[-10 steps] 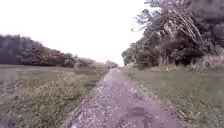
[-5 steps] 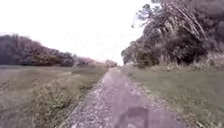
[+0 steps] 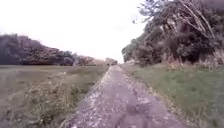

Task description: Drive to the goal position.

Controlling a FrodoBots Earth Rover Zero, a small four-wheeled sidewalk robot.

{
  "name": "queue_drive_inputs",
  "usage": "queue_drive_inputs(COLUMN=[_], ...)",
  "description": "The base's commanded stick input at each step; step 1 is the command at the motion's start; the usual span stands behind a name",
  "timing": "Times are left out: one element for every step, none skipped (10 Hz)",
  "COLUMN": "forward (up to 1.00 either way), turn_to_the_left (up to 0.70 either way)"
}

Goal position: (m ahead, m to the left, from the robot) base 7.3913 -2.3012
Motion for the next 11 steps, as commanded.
queue_drive_inputs(forward=[1.0, 1.0, 1.0, 1.0, 1.0, 1.0, 1.0, 1.0, 1.0, 1.0, 1.0], turn_to_the_left=[0.0, 0.0, 0.0, 0.0, 0.0, -0.05, -0.2, -0.31, -0.39, -0.35, 0.0])
